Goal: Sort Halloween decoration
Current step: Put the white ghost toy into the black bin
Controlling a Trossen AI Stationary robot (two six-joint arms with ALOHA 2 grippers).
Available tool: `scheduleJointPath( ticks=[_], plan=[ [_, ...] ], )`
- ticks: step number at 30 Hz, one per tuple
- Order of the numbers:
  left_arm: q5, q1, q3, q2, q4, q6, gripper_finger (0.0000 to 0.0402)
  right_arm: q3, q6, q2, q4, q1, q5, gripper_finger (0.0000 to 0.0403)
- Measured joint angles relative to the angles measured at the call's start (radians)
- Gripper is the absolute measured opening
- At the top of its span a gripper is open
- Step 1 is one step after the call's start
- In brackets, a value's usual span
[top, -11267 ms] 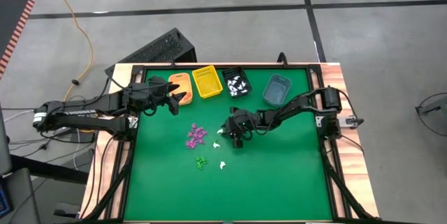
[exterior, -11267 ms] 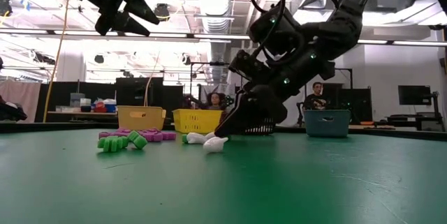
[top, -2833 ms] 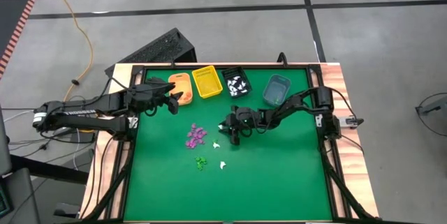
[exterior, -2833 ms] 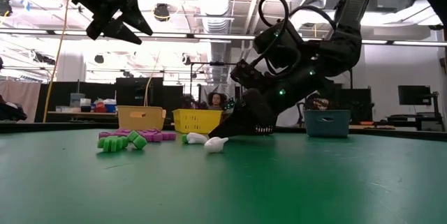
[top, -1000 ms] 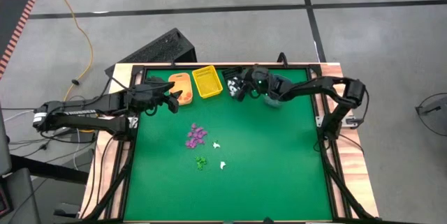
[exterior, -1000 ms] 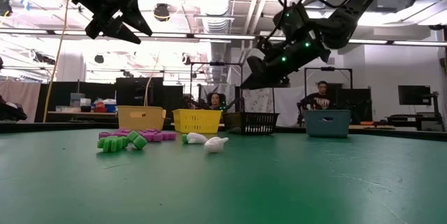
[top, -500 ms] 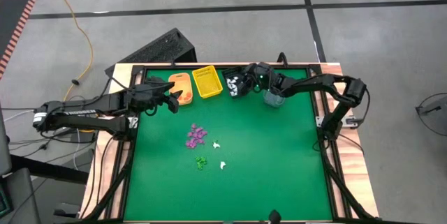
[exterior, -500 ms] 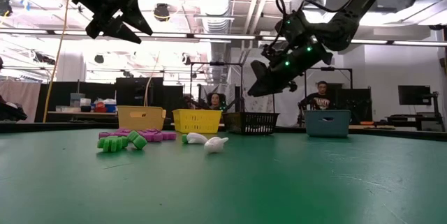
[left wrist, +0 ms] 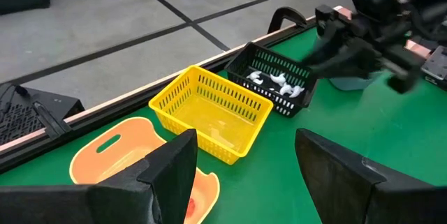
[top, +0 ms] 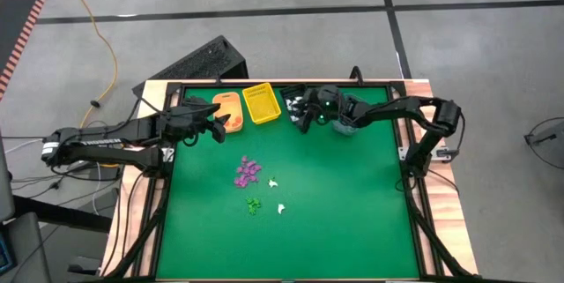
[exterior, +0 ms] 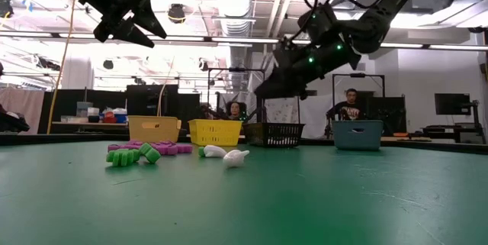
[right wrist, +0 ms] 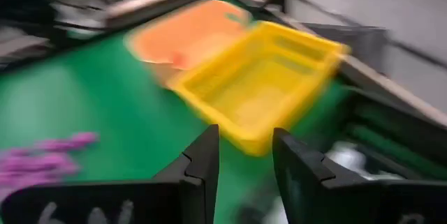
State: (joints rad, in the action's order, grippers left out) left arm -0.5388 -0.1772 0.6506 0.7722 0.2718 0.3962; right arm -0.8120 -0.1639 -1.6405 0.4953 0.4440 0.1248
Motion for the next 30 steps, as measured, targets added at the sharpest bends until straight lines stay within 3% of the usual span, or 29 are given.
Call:
scheduleJointPath(
  ticks=[5, 12, 21, 30],
  plan=[
    [0.0, 0.0, 0.0, 0.0, 0.0, -0.004, 0.0232, 0.0, -0.073, 0.008, 0.018, -0.049, 0.136, 0.0128],
    [0.035, 0.0, 0.0, 0.0, -0.001, -0.034, 0.0232, 0.0, -0.046, 0.072, 0.001, -0.145, 0.143, 0.0128],
    [0.036, 0.0, 0.0, 0.0, 0.0, -0.035, 0.0232, -0.001, 0.054, 0.074, -0.051, -0.33, 0.135, 0.0128],
    [0.035, 0.0, 0.0, 0.0, 0.006, -0.034, 0.0232, -0.001, 0.15, -0.05, -0.028, -0.462, -0.001, 0.0142]
  ],
)
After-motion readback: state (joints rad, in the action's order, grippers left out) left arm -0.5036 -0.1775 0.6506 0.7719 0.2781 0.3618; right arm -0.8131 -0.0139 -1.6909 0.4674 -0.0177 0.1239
